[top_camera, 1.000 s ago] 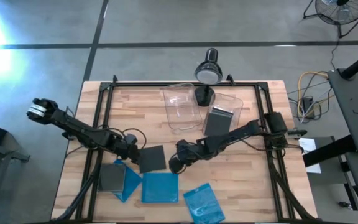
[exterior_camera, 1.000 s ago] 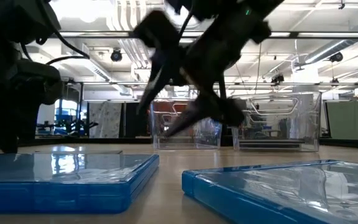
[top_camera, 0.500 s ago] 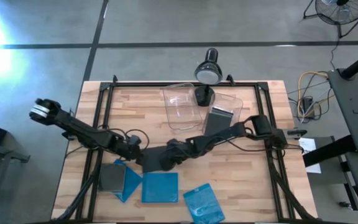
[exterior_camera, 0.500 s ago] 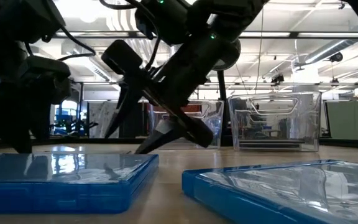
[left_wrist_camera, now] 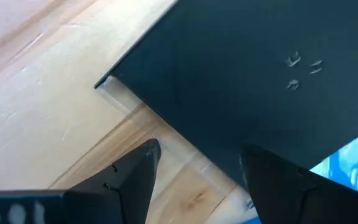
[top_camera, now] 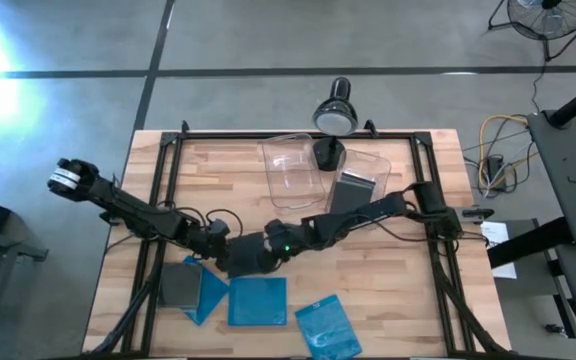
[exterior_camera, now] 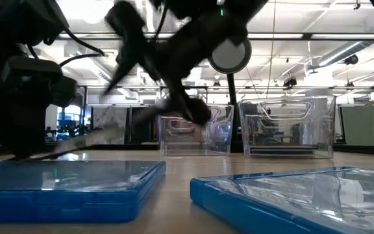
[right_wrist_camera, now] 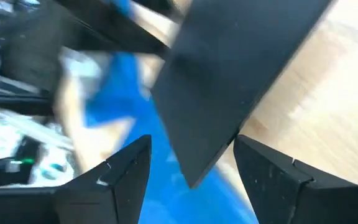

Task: Pick & place jewel cases by type
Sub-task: Put the black CD case into the right transparent bin

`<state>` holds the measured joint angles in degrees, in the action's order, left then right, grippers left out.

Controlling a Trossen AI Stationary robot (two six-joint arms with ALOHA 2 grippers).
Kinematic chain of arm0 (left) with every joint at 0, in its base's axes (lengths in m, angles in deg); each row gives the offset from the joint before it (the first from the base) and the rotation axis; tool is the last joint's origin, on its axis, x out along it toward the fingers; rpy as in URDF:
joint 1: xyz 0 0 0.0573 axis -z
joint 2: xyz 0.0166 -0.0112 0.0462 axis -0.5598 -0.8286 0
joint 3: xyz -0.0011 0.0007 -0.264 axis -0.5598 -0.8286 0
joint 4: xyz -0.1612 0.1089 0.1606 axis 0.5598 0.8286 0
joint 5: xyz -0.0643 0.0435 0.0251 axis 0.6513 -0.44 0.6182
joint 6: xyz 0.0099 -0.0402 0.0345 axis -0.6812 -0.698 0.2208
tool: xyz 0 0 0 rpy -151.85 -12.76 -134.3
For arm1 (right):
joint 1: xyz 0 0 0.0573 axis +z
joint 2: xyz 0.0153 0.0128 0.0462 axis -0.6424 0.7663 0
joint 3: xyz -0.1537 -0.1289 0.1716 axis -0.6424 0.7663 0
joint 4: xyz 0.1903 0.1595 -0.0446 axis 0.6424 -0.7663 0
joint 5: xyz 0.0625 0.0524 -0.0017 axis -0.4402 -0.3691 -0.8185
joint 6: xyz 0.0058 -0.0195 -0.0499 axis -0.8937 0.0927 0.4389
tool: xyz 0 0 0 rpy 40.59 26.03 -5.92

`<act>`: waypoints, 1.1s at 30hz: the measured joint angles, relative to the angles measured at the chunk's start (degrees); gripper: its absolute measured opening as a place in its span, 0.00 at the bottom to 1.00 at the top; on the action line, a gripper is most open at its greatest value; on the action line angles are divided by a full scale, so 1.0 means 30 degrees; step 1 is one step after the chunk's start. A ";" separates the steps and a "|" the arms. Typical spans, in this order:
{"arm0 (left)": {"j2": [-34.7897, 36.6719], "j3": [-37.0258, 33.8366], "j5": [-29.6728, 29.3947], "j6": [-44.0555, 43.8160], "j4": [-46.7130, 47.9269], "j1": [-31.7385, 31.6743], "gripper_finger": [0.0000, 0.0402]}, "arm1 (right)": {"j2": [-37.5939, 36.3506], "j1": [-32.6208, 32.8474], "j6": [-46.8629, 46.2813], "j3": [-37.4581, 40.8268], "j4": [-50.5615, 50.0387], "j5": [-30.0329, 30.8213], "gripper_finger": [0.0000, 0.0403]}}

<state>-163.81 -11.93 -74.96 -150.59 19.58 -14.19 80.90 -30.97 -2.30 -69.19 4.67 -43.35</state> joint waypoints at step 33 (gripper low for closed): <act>0.0284 -0.0723 -0.0421 -0.4020 -0.0911 -0.0366 0.53 | 0.0171 0.0328 0.0559 -0.0529 -0.3925 0.0108 0.56</act>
<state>-162.95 -14.10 -76.23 -162.66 16.85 -15.29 81.41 -29.99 -0.63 -70.77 -7.11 -43.03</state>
